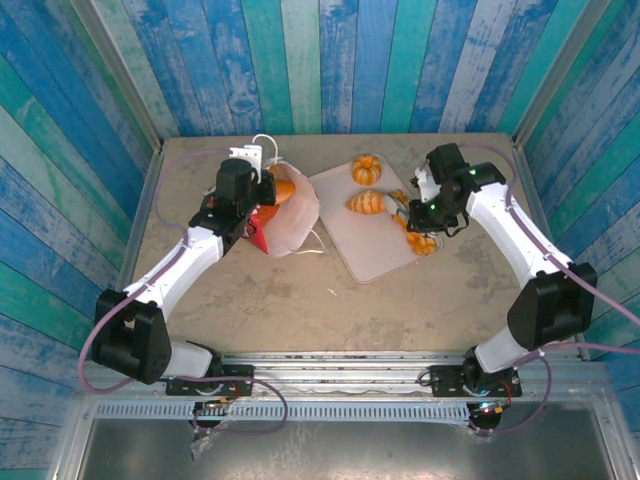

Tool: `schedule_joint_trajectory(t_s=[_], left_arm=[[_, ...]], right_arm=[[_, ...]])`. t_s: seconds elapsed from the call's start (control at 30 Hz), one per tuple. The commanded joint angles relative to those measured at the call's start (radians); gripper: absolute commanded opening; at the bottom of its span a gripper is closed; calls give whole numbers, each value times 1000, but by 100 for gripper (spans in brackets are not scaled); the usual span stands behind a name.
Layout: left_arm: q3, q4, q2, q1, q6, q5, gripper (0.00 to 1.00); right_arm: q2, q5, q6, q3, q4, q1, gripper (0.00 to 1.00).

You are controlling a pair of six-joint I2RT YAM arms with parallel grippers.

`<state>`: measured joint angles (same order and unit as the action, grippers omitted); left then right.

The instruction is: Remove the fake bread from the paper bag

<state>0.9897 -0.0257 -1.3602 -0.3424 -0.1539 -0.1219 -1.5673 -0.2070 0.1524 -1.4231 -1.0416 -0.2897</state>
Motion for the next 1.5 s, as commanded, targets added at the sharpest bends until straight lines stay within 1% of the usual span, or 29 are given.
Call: schedule_joint_trajectory(t_s=[0.0,0.3,0.57,0.7,0.83,1.03,1.17,1.33,1.47], left_arm=[[13,13,50,-1,-7,-16,8],[17,7,51,-1,-2,-15,8],[15,12,49,-1,-7,-10,8],[17,11,50,-1,-6,-10,8],[17,11,49,-1,-6,-9,8],[18,13,49,-1,-9,-6,8],[19,13,48,-2,-10,-4,8],[17,13,49,-1,-11,0,8],[18,11,50,-1,-9,2,8]], right_arm=[[-32,-23,-27,-56,24,14,1],[-148,-13,-27,-141,22,20,1],[-229,21,-36,-222,-3,26,7],[-246,17,-40,-238,-11,38,9],[-251,12,-45,-247,-12,53,12],[-261,9,-45,-259,-15,66,22],[-268,8,-42,-268,-14,74,23],[-292,8,-41,-285,-15,79,30],[-306,14,-36,-298,-15,82,33]])
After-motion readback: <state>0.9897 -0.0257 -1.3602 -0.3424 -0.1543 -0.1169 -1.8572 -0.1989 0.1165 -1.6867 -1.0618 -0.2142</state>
